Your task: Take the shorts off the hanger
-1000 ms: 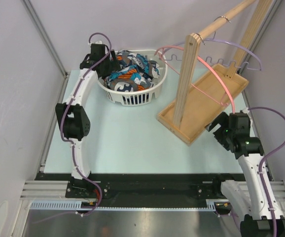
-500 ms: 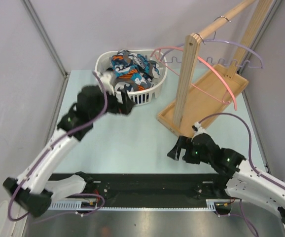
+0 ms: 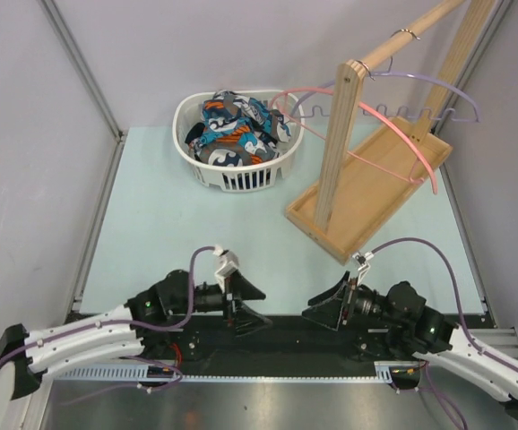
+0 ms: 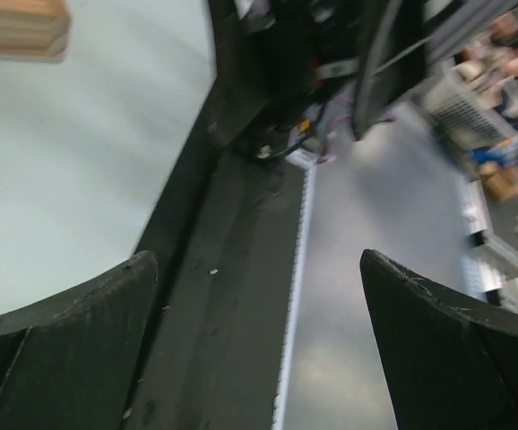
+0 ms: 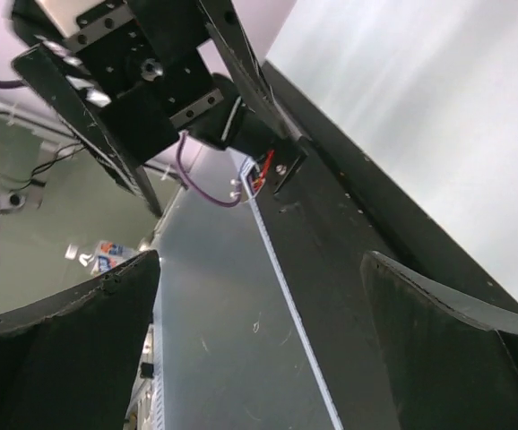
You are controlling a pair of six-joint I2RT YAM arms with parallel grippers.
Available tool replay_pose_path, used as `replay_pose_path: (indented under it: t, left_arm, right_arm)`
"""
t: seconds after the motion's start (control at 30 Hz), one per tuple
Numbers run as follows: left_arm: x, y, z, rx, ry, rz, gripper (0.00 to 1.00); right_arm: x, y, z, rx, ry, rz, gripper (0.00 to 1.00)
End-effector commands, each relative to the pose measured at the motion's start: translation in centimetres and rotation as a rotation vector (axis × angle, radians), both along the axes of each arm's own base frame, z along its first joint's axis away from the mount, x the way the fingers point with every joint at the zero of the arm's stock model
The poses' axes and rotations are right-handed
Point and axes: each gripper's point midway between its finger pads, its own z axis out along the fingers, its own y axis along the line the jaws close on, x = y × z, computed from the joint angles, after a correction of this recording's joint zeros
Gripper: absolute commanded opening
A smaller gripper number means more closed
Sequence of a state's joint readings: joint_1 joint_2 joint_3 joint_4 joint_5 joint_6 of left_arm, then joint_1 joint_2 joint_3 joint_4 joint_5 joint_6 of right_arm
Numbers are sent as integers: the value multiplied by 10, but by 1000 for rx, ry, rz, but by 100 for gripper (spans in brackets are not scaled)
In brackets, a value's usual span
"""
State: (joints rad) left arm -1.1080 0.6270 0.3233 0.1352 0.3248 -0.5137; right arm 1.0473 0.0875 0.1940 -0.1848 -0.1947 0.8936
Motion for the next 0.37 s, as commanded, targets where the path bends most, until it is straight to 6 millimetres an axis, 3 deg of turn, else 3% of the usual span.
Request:
replay_pose_path:
  t: [0.0, 0.03, 0.07, 0.1, 0.17, 0.2, 0.27, 0.3, 0.33]
  left_arm:
    - [-34, 15, 34, -341, 47, -108, 100]
    - [-38, 20, 36, -381, 85, -112, 100]
    - [-46, 31, 54, -491, 54, -137, 100]
    - [-49, 34, 35, -487, 84, -143, 100]
    - [-58, 47, 49, -595, 102, -176, 100]
    - [-60, 50, 44, -614, 123, -183, 100]
    - [-70, 67, 66, -748, 151, -235, 100]
    - [-77, 80, 82, -844, 165, -275, 100]
    - [-80, 90, 94, -909, 173, -291, 100]
  right_arm:
    - [-11, 11, 32, 245, -95, 83, 100]
    - [-13, 12, 35, 280, -78, 99, 100]
    - [-14, 13, 36, 313, -80, 107, 100]
    - [-14, 14, 34, 342, -69, 110, 100]
    - [-14, 9, 41, 464, -68, 100, 100]
    - [-10, 9, 42, 464, -56, 79, 100]
    - [-15, 3, 61, 561, -55, 93, 100]
    - [-21, -7, 84, 660, -77, 107, 100]
    - [-17, -12, 94, 714, -26, 91, 100]
